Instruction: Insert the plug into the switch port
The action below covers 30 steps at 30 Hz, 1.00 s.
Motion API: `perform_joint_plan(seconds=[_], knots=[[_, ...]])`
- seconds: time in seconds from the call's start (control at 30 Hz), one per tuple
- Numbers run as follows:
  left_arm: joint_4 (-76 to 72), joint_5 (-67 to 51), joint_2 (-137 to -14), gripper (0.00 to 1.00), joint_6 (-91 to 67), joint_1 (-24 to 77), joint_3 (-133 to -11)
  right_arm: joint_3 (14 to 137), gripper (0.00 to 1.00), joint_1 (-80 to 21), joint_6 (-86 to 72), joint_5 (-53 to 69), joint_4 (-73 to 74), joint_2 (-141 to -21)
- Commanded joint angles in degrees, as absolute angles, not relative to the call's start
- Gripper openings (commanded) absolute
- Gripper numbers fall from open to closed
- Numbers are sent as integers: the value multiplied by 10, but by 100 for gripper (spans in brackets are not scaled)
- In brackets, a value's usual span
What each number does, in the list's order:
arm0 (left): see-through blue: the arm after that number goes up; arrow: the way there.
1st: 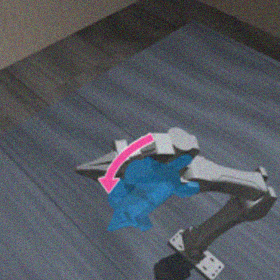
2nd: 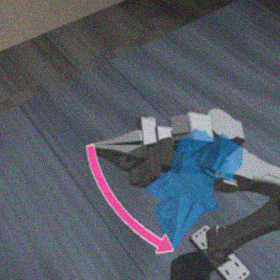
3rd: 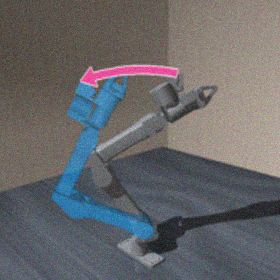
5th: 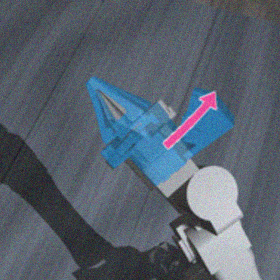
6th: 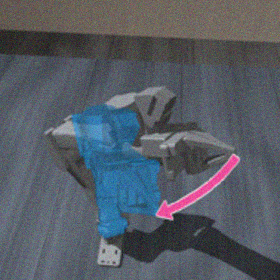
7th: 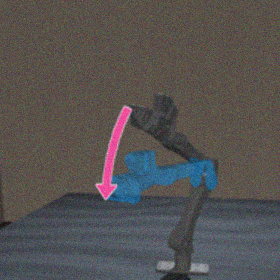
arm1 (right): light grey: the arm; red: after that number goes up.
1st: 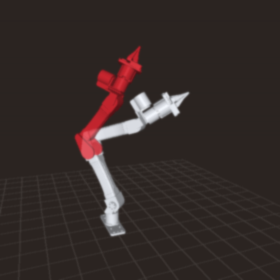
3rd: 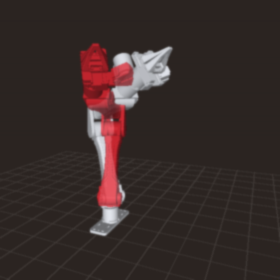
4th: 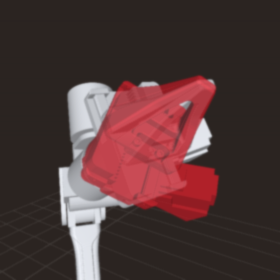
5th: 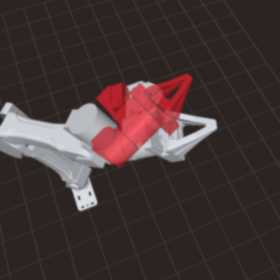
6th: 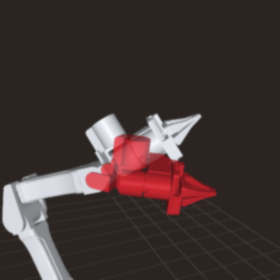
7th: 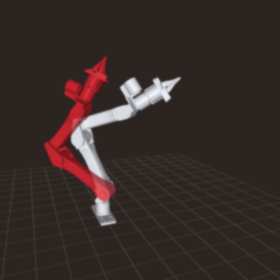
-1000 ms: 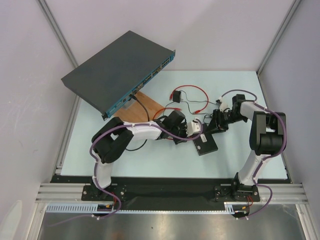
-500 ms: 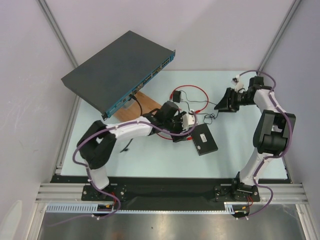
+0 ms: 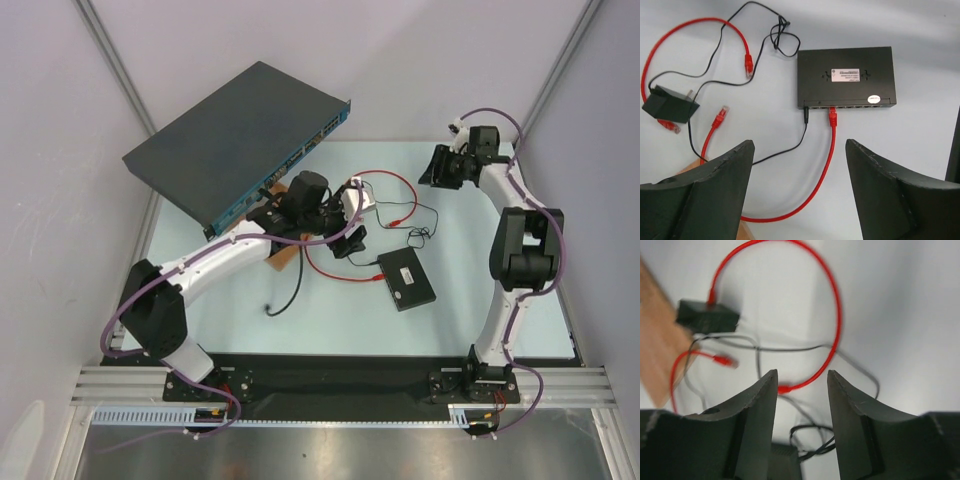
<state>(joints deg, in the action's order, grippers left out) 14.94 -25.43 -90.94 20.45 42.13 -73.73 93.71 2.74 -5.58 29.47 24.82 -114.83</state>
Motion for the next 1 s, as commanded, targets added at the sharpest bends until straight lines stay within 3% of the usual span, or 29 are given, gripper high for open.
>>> perform_joint_plan(seconds=[0.0, 0.4, 0.7, 0.8, 0.97], knots=[[169, -240, -891, 79, 179, 413, -754, 987, 49, 15, -82, 187, 198, -1190], [144, -245, -889, 82, 155, 391, -752, 1024, 47, -25, -47, 138, 207, -1280], [126, -415, -894, 84, 183, 384, -755, 1025, 41, -35, -33, 118, 199, -1309], [116, -434, -903, 84, 173, 385, -765, 1024, 36, -36, -23, 103, 200, -1317], [78, -482, -918, 85, 158, 389, -779, 1024, 10, -35, -13, 110, 215, -1323]])
